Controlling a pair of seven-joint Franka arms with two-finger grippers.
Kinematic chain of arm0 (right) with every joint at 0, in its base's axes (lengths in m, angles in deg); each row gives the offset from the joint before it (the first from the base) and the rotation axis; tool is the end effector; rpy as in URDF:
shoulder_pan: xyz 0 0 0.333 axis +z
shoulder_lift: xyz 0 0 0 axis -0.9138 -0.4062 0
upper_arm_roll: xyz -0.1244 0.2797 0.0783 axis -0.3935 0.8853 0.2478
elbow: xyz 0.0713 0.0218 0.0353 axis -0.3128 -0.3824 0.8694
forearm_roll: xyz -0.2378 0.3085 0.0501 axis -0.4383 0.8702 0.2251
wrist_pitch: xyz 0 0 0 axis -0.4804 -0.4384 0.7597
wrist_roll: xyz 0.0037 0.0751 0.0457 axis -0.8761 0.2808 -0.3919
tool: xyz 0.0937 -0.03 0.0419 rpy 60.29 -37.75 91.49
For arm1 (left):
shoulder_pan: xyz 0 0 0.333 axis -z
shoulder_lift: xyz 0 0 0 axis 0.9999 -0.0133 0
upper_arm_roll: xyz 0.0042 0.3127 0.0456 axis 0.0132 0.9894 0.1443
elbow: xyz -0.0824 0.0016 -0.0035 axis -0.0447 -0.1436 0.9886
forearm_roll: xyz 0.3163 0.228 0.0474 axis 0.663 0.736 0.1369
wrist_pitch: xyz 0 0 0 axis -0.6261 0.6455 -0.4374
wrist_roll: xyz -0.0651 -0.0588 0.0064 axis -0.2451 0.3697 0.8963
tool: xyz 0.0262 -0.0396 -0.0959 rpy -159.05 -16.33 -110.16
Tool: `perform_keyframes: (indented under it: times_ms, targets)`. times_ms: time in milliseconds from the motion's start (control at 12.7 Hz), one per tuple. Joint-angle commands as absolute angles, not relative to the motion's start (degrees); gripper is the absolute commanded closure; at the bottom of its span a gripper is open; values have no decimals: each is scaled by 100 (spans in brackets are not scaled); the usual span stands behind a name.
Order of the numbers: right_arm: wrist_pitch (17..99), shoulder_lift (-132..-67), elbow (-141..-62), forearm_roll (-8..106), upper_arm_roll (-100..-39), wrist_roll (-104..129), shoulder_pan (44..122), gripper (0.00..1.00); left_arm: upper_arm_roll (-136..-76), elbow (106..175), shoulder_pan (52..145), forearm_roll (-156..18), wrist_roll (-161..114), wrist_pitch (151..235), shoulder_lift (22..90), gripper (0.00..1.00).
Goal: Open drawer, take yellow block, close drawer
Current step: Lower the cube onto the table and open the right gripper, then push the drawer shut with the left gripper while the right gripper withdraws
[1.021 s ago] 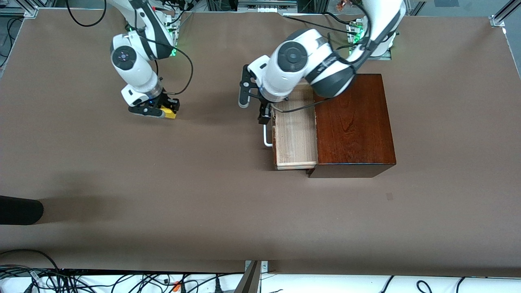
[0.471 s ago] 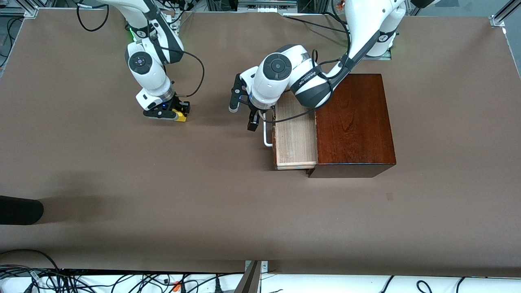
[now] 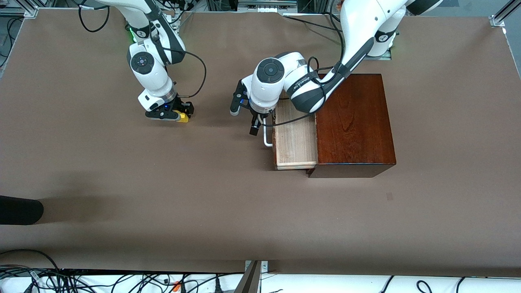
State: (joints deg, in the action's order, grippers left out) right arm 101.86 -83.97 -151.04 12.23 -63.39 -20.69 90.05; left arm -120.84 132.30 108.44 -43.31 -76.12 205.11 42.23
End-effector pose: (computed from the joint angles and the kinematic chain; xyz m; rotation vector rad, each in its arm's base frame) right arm 0.4098 0.1861 0.2125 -3.1145 0.1060 -0.0666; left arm 0.4789 -0.5101 0.2855 1.9001 -2.3460 0.1130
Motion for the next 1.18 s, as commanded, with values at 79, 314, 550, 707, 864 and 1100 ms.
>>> perform_keyframes:
  times_ms: [79,314,550,707,864,1100]
  targets:
    - [8802,-7401,-14908,1352,-6443,-1926,8994,0,-11910,13118,10875,-4155,-7500,19990,4215,0]
    - [7563,-6689,-14724,1491,-7249,-857,8994,0,-11787,13092,10840,-4147,-7483,19515,4259,0]
    - [5606,-6475,-13428,1545,-7988,-12,8994,0,-11673,13039,10822,-4155,-7430,19155,4373,0]
    - [4521,-6668,-12372,1519,-8262,253,8985,0,-11620,13039,10787,-4155,-7334,18847,4452,0]
    - [4272,-6617,-12043,1458,-8621,586,8976,0,-11533,13039,10700,-4147,-7316,18679,4479,0]
    - [3746,-6686,-11385,1134,-8773,676,8915,0,-11523,13039,10524,-4147,-7316,18494,4540,0]
